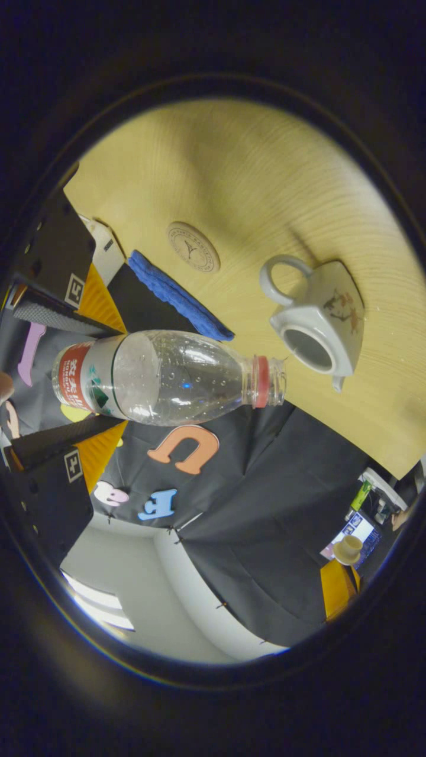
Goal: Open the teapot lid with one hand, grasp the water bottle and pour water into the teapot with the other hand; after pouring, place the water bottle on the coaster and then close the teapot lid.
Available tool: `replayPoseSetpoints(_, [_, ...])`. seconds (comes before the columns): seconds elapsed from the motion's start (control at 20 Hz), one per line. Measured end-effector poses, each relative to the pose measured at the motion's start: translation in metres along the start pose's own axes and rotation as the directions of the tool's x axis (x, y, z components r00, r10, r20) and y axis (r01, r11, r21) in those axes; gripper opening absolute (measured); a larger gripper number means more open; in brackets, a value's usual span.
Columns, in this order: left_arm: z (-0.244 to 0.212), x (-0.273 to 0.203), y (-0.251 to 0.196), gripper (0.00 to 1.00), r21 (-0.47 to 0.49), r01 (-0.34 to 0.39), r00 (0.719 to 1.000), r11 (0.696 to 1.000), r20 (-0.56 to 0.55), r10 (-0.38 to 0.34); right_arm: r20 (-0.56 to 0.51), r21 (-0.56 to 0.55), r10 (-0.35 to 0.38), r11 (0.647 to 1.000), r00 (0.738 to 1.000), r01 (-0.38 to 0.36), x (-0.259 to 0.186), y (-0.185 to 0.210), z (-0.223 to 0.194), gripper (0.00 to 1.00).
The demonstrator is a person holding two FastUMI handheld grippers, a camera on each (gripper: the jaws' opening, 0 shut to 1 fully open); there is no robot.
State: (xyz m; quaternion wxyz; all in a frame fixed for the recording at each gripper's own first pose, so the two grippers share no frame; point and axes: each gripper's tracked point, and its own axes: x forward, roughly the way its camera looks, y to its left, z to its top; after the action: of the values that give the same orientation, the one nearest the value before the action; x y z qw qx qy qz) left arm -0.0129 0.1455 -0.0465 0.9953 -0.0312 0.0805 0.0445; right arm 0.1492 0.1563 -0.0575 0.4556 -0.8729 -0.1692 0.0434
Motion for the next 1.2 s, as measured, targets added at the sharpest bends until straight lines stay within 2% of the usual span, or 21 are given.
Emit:
replayPoseSetpoints(0.55, [0.005,-0.003,0.001,0.03,0.006,-0.002,1.0,1.0,0.01,0.002,0.004,0.022,-0.018,1.0,1.0,0.018,0.0,-0.001,0.0,0.72])
replayPoseSetpoints(0.7, [0.009,-0.005,0.005,0.03,-0.011,-0.012,1.0,1.0,0.025,0.013,-0.028,0.137,0.047,0.99,0.998,-0.043,-0.005,0.01,-0.004,0.71])
replayPoseSetpoints(0.8, [0.011,-0.006,0.007,0.03,-0.02,-0.017,0.999,1.0,0.034,0.018,-0.045,0.259,0.1,0.962,0.994,-0.085,-0.008,0.02,-0.006,0.71])
replayPoseSetpoints(0.9, [0.012,-0.006,0.007,0.03,-0.025,-0.02,0.999,0.999,0.037,0.021,-0.046,0.413,0.179,0.899,0.983,-0.144,-0.012,0.035,-0.007,0.72])
replayPoseSetpoints(1.0, [0.012,-0.005,0.004,0.03,-0.026,-0.015,0.999,1.0,0.037,0.016,-0.034,0.554,0.23,0.814,0.973,-0.173,-0.021,0.037,-0.004,0.71])
replayPoseSetpoints(1.1, [0.011,-0.004,-0.001,0.03,-0.025,-0.003,0.999,1.0,0.039,0.004,-0.02,0.7,0.282,0.689,0.959,-0.188,-0.029,0.042,-0.002,0.71])
replayPoseSetpoints(1.2, [0.012,-0.005,-0.008,0.03,-0.024,0.011,0.999,1.0,0.04,-0.011,0.007,0.834,0.317,0.521,0.948,-0.18,-0.037,0.042,-0.001,0.73])
